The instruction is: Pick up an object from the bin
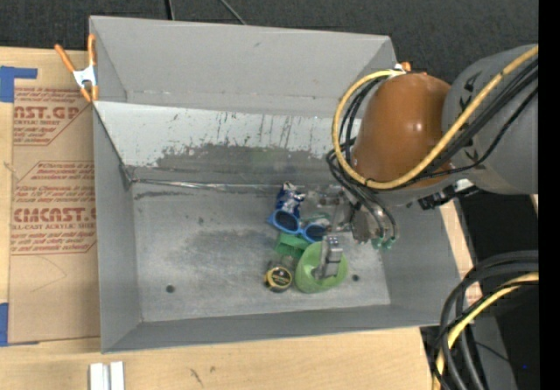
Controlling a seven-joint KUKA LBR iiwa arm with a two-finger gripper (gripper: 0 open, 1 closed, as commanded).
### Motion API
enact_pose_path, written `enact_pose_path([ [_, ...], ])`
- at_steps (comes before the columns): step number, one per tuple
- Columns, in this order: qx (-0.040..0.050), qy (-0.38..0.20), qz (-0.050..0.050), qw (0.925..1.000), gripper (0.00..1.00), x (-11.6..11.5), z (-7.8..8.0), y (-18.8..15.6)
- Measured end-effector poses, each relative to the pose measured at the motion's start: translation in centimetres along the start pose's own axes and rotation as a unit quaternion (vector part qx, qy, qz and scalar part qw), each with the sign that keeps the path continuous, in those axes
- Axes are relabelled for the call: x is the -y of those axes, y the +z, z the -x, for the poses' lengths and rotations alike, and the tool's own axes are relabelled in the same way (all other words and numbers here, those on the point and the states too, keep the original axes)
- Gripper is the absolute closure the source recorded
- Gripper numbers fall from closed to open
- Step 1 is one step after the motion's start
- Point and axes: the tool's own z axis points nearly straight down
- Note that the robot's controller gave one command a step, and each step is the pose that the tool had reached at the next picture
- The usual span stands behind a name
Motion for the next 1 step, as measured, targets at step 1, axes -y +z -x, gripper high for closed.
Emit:
enact_pose_path([
  [1,-0.0021,0.062,0.0,0.9981,0.0,1.76,-0.35,8.57],
])
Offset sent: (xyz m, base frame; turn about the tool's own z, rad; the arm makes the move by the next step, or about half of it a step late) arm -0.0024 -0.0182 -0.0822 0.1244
